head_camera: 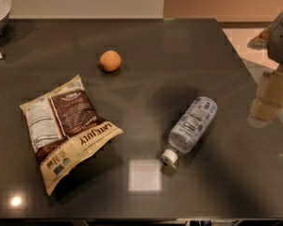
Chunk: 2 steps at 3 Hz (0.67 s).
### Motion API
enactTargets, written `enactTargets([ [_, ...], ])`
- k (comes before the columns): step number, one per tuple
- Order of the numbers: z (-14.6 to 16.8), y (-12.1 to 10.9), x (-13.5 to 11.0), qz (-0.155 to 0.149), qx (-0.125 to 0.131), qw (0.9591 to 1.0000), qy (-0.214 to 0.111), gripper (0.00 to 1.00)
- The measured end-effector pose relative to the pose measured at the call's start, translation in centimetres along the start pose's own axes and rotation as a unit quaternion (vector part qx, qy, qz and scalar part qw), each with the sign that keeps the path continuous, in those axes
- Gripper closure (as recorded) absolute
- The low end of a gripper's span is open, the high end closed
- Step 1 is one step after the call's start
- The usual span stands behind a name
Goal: Move orange near blue plastic bottle
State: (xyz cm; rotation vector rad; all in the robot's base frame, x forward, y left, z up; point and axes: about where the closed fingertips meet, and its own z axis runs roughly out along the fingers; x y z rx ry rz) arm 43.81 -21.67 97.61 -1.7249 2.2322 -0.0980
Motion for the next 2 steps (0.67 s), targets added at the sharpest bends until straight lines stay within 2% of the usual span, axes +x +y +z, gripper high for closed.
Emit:
enactTargets([
  [1, 0.00, 0.00, 0.00, 0.000, 0.000, 1.0000, 0.000, 0.00],
  [2, 0.19, -1.00, -0.29, 0.005, -0.005, 1.0000, -0.005, 0.00],
])
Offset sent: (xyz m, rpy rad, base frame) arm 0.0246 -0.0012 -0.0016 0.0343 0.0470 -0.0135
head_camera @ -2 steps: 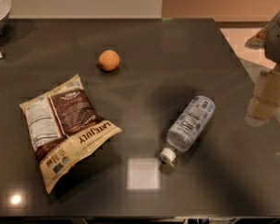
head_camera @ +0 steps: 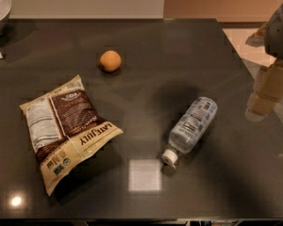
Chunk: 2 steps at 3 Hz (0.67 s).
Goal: Move orange near blue plastic bottle
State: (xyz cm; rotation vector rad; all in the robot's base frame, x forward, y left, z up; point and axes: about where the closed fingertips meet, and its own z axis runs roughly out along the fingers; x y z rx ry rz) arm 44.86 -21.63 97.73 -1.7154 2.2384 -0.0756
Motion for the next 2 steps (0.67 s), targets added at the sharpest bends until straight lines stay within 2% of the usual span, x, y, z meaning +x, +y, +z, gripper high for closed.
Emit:
enactTargets([
  [2, 3.6, -5.2, -3.5, 0.014, -0.014, 0.9989, -0.043, 0.00],
])
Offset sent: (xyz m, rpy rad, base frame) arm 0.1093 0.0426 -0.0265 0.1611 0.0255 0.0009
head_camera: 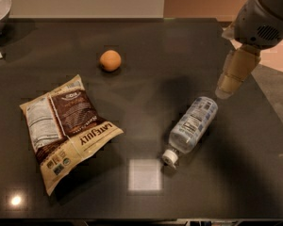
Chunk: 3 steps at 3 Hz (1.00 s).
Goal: Move orange near blue plastic bottle
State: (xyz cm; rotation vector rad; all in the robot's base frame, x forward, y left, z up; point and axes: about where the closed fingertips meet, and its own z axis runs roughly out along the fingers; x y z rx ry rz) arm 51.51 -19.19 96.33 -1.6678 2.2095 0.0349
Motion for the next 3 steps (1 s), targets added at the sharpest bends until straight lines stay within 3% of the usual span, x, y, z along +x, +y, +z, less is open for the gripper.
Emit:
enactTargets([
  [1, 2.5, -2.4, -2.5, 0.012, -0.009, 0.9996, -0.026, 0.00],
  [3, 7.7, -6.6, -8.8, 0.045, -0.001, 0.9962, -0.075, 0.00],
])
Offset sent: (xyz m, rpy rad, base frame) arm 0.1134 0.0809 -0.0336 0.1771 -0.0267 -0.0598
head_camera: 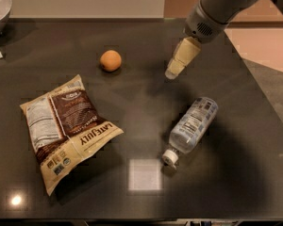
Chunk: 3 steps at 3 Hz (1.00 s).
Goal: Move orange near blue plastic bottle
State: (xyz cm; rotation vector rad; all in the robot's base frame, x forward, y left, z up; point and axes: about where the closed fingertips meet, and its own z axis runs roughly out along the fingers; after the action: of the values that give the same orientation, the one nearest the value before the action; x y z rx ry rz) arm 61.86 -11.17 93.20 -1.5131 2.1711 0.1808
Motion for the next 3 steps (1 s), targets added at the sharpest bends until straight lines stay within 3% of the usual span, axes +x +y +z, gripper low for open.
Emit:
enactTargets([
  [3, 8.4, -3.3, -7.5, 0.053, -0.021, 0.9969, -0.054, 0.00],
])
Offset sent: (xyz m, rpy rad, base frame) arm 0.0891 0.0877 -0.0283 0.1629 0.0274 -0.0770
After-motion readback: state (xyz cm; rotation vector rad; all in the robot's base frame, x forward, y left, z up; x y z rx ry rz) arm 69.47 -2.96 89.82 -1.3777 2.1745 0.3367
